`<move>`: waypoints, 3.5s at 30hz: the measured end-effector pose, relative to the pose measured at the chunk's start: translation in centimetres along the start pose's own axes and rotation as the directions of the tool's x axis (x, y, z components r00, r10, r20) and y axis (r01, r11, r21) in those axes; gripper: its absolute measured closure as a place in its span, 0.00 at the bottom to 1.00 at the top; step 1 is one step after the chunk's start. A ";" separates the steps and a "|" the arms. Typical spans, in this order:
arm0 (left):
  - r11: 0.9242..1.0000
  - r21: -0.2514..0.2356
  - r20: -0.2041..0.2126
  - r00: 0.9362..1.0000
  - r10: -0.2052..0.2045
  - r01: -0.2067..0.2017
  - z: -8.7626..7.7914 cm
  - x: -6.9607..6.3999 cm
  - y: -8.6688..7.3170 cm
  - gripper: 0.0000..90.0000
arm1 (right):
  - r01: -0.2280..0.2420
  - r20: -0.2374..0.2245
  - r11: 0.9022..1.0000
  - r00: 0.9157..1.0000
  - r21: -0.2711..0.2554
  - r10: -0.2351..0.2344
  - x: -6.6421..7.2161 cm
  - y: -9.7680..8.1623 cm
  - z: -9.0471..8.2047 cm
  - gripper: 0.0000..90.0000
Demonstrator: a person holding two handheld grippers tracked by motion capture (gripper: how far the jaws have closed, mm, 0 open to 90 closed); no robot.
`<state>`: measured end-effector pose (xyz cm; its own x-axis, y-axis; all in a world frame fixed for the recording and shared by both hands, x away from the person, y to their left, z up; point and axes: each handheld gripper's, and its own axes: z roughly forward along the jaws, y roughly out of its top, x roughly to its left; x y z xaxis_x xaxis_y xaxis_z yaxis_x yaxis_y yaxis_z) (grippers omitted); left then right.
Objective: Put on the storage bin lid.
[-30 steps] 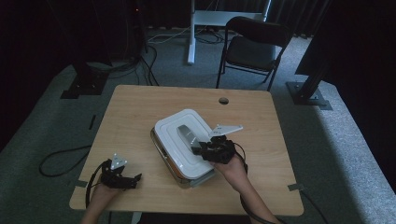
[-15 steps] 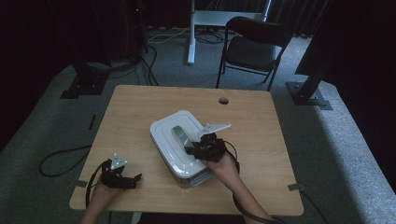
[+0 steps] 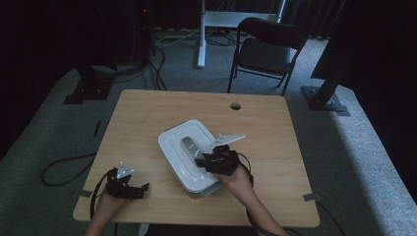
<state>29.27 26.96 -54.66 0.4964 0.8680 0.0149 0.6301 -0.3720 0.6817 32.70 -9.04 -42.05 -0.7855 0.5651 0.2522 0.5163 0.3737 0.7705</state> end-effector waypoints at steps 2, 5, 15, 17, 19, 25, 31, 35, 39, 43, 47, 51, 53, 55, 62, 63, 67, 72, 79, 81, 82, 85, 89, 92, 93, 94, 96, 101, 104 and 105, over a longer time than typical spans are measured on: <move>1.000 0.002 0.000 1.000 0.000 0.000 0.0 0.0 0.0 0.00 | 0.001 0.002 1.000 1.000 0.002 -0.001 0.0 0.0 0.0 0.76; 1.000 0.000 0.000 1.000 -0.001 0.001 0.0 0.0 0.0 0.00 | 0.017 0.016 1.000 1.000 0.020 -0.017 0.3 0.3 0.3 0.76; 1.000 0.000 0.000 1.000 0.000 0.000 0.0 0.0 0.0 0.00 | 0.000 -0.011 1.000 1.000 0.022 0.000 -0.3 0.5 0.7 0.77; 1.000 -0.001 0.000 1.000 0.000 0.000 0.0 0.0 0.0 0.00 | 0.006 -0.009 0.999 1.000 0.033 -0.006 -0.3 0.8 0.8 0.77; 1.000 0.000 0.000 1.000 0.000 0.000 0.0 0.0 0.0 0.00 | -0.001 -0.007 0.999 1.000 0.036 0.001 -0.4 0.9 0.8 0.77; 1.000 0.000 0.000 1.000 0.001 -0.001 0.0 0.0 0.0 0.00 | -0.012 -0.036 0.999 0.999 0.035 0.013 -0.9 0.8 0.9 0.77; 1.000 -0.002 -0.002 1.000 0.000 0.000 0.0 0.0 0.0 0.00 | -0.034 -0.026 0.999 0.999 0.018 0.035 -1.2 1.0 0.6 0.77; 1.000 -0.001 -0.001 1.000 0.002 -0.002 0.0 0.0 0.0 0.00 | -0.028 -0.019 0.999 0.999 0.015 0.029 -1.6 1.7 0.2 0.77; 1.000 -0.001 -0.001 1.000 0.001 -0.001 0.0 0.0 0.0 0.00 | -0.037 0.002 0.999 0.999 0.009 0.037 -1.8 1.9 0.3 0.77; 1.000 -0.001 -0.001 1.000 0.002 -0.002 0.0 0.0 0.0 0.00 | -0.020 -0.011 0.999 1.000 0.031 0.021 -1.4 2.0 0.3 0.77; 1.000 -0.002 -0.001 1.000 0.001 -0.001 0.0 0.0 0.0 0.00 | -0.003 -0.027 0.998 1.000 0.055 0.004 -1.3 2.3 0.5 0.77; 1.000 -0.002 -0.001 1.000 0.001 -0.001 0.0 0.0 0.0 0.00 | 0.001 -0.033 0.998 0.999 0.061 0.001 -1.5 2.4 0.7 0.77; 1.000 -0.002 -0.001 1.000 0.000 0.000 0.0 0.0 0.0 0.00 | 0.005 -0.028 0.998 1.000 0.061 -0.004 -1.5 2.2 0.8 0.77; 1.000 -0.001 -0.001 1.000 0.001 -0.001 0.0 0.0 0.0 0.00 | 0.009 -0.040 0.999 0.999 0.054 -0.007 -1.4 1.8 0.6 0.77; 1.000 0.000 -0.001 1.000 0.001 -0.001 0.0 0.0 0.0 0.00 | 0.020 -0.030 1.000 0.999 0.013 -0.020 -0.9 0.4 0.7 0.77; 1.000 0.000 -0.001 1.000 0.002 -0.002 0.0 0.0 0.0 0.00 | 0.016 -0.030 1.000 0.999 0.019 -0.016 -0.9 0.5 0.7 0.77; 1.000 0.000 -0.001 1.000 0.001 -0.001 0.0 0.0 0.0 0.00 | 0.014 -0.033 1.000 0.999 0.020 -0.014 -0.9 0.6 0.7 0.77; 1.000 0.000 0.000 1.000 -0.001 0.001 0.0 0.0 0.0 0.00 | 0.008 -0.066 1.000 0.998 -0.001 -0.008 -0.9 0.5 0.4 0.63; 1.000 -0.002 -0.001 1.000 -0.002 0.001 0.0 0.0 0.0 0.00 | 0.008 -0.069 0.998 0.998 -0.061 -0.013 -1.0 1.2 -1.3 0.47; 1.000 -0.002 -0.001 1.000 -0.002 0.002 0.0 0.0 0.0 0.00 | -0.001 -0.066 0.997 0.998 -0.081 -0.005 -1.2 1.5 -2.0 0.42; 1.000 -0.002 -0.002 1.000 -0.003 0.003 0.0 0.0 0.0 0.00 | -0.005 -0.061 0.996 0.998 -0.093 0.000 -1.4 1.5 -2.3 0.40; 1.000 -0.002 -0.003 1.000 -0.006 0.006 0.1 -0.1 0.1 0.00 | -0.030 -0.039 0.993 0.999 -0.115 0.026 -2.4 1.7 -3.1 0.33; 1.000 0.000 -0.010 1.000 -0.013 0.013 0.1 -0.1 0.1 0.00 | -0.044 -0.036 0.989 0.999 -0.142 0.040 -3.5 1.4 -3.9 0.20; 1.000 0.016 -0.033 0.999 -0.024 0.025 0.2 -0.1 0.5 0.00 | -0.079 -0.003 0.978 0.997 -0.193 0.080 -4.6 1.1 -4.5 0.18; 1.000 0.018 -0.040 0.999 -0.023 0.024 0.2 -0.2 0.6 0.00 | -0.089 0.017 0.974 0.995 -0.210 0.095 -5.0 0.9 -4.6 0.16; 1.000 0.013 -0.046 0.999 -0.027 0.028 0.2 -0.1 0.7 0.00 | -0.093 0.036 0.972 0.994 -0.215 0.103 -5.4 0.9 -4.7 0.15; 0.999 0.003 -0.058 0.998 -0.039 0.039 0.1 -0.1 1.0 0.00 | -0.104 0.089 0.967 0.988 -0.232 0.128 -6.7 0.6 -4.9 0.15; 0.997 -0.042 -0.066 0.996 -0.064 0.061 -0.5 -0.2 1.7 0.00 | -0.173 0.147 0.943 0.964 -0.284 0.221 -9.8 -0.9 -5.2 0.15; 0.996 -0.046 -0.064 0.995 -0.076 0.074 -0.5 -0.3 2.0 0.00 | -0.203 0.186 0.941 0.948 -0.270 0.258 -11.5 -2.0 -4.8 0.14; 0.996 -0.045 -0.062 0.995 -0.078 0.076 -0.4 -0.3 2.1 0.00 | -0.210 0.204 0.944 0.942 -0.256 0.265 -12.0 -2.4 -4.5 0.14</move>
<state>30.25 26.02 -52.95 0.4075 0.9132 0.0067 0.6386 -0.2902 0.7128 39.34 -20.03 -44.23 -0.5339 0.7815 0.3228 0.5652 0.0459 0.8237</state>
